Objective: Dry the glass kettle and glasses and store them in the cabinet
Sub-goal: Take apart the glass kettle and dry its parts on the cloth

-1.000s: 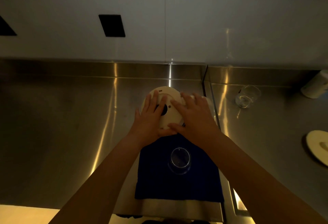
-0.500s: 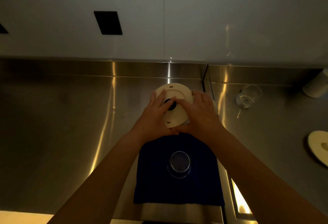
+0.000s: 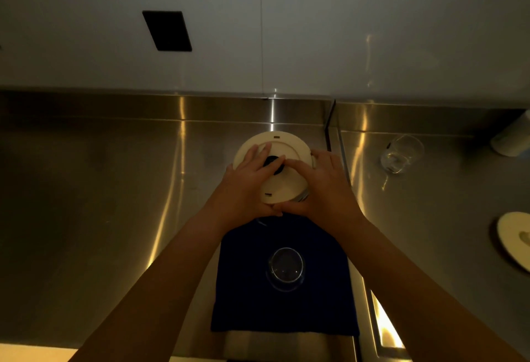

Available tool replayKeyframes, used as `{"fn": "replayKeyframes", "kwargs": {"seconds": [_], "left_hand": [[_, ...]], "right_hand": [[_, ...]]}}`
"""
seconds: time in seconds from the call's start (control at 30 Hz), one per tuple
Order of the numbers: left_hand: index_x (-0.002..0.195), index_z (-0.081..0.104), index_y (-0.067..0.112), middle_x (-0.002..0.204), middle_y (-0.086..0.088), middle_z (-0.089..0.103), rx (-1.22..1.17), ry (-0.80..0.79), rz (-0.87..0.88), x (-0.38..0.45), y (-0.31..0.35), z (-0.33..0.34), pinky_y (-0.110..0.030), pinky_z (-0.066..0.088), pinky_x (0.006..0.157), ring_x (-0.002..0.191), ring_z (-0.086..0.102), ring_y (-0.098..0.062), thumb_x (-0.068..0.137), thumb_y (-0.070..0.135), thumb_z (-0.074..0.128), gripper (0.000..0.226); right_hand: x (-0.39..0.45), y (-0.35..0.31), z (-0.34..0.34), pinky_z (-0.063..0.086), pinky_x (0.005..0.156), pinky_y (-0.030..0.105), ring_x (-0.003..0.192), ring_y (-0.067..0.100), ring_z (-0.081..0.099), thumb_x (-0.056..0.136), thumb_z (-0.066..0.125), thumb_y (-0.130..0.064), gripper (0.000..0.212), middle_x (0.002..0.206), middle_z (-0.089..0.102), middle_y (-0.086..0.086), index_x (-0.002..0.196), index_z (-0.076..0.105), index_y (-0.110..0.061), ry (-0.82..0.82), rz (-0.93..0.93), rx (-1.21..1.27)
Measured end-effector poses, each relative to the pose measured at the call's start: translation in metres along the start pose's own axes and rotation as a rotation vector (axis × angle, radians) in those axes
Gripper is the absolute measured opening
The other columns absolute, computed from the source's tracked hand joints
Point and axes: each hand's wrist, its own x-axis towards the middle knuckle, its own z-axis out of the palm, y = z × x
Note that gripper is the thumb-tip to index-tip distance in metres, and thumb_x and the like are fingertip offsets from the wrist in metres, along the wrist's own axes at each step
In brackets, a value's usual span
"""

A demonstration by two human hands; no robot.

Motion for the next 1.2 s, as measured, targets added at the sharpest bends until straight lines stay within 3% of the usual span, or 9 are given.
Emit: {"fn": "replayKeyframes", "kwargs": {"seconds": [0.17, 0.37, 0.6, 0.7, 0.83, 1.0, 1.2], "left_hand": [[0.147, 0.001, 0.039, 0.160, 0.005, -0.005, 0.070, -0.033, 0.013, 0.002, -0.011, -0.009, -0.059, 0.009, 0.113, 0.145, -0.011, -0.015, 0.068, 0.053, 0.075, 0.109], [0.150, 0.006, 0.037, 0.160, 0.006, -0.002, 0.103, -0.103, 0.047, 0.018, -0.019, -0.009, -0.058, 0.006, 0.112, 0.145, -0.009, -0.013, 0.071, 0.052, 0.074, 0.106], [0.149, 0.018, 0.035, 0.160, 0.005, 0.002, 0.057, -0.109, 0.065, 0.021, -0.026, -0.006, -0.057, 0.008, 0.113, 0.145, -0.008, -0.013, 0.074, 0.053, 0.071, 0.094], [0.150, 0.014, 0.036, 0.160, 0.005, -0.002, 0.099, -0.095, 0.072, 0.017, -0.027, -0.003, -0.055, 0.005, 0.114, 0.145, -0.009, -0.012, 0.077, 0.057, 0.066, 0.092], [0.151, 0.005, 0.033, 0.160, 0.002, -0.009, 0.221, -0.087, 0.073, 0.014, -0.023, 0.003, -0.056, -0.002, 0.113, 0.145, -0.014, -0.016, 0.081, 0.066, 0.050, 0.090], [0.151, -0.002, 0.032, 0.160, 0.002, -0.006, 0.260, -0.014, 0.089, 0.002, -0.012, 0.014, -0.055, -0.011, 0.111, 0.145, -0.015, -0.017, 0.079, 0.074, 0.029, 0.089], [0.151, -0.008, 0.019, 0.160, -0.003, -0.007, 0.306, -0.014, 0.135, -0.008, 0.019, 0.035, -0.053, -0.009, 0.113, 0.145, -0.012, -0.018, 0.083, 0.067, 0.029, 0.091]], "right_hand": [[0.002, -0.006, 0.014, 0.030, 0.098, 0.036, 0.121, 0.026, 0.031, 0.060, 0.071, -0.062, 0.083, 0.132, 0.041, 0.012, 0.133, 0.050, -0.027, 0.018, 0.038, 0.078], [0.005, -0.003, 0.026, 0.035, 0.101, 0.040, 0.123, 0.025, 0.030, 0.060, 0.072, -0.062, 0.083, 0.132, 0.040, 0.011, 0.132, 0.049, -0.028, 0.027, 0.125, 0.131], [0.008, -0.002, 0.030, 0.033, 0.104, 0.040, 0.124, 0.026, 0.033, 0.063, 0.057, -0.072, 0.089, 0.135, 0.039, 0.012, 0.135, 0.046, -0.022, 0.048, 0.107, 0.066], [0.007, -0.003, 0.034, 0.025, 0.110, 0.045, 0.133, 0.028, 0.026, 0.069, 0.060, -0.068, 0.085, 0.145, 0.031, 0.015, 0.138, 0.041, -0.023, 0.043, 0.080, 0.005], [-0.001, -0.007, 0.037, 0.017, 0.115, 0.048, 0.142, 0.027, 0.013, 0.074, 0.046, -0.068, 0.081, 0.154, 0.018, 0.013, 0.142, 0.035, -0.025, 0.041, 0.082, 0.041], [-0.015, -0.003, 0.035, 0.023, 0.114, 0.047, 0.143, 0.025, 0.016, 0.084, 0.056, -0.051, 0.068, 0.153, 0.022, 0.010, 0.141, 0.037, -0.020, 0.072, 0.065, 0.060], [-0.038, 0.003, 0.034, 0.023, 0.116, 0.041, 0.143, 0.021, 0.016, 0.086, 0.064, -0.032, 0.067, 0.153, 0.025, 0.007, 0.144, 0.035, -0.014, 0.111, 0.049, 0.094]]}}
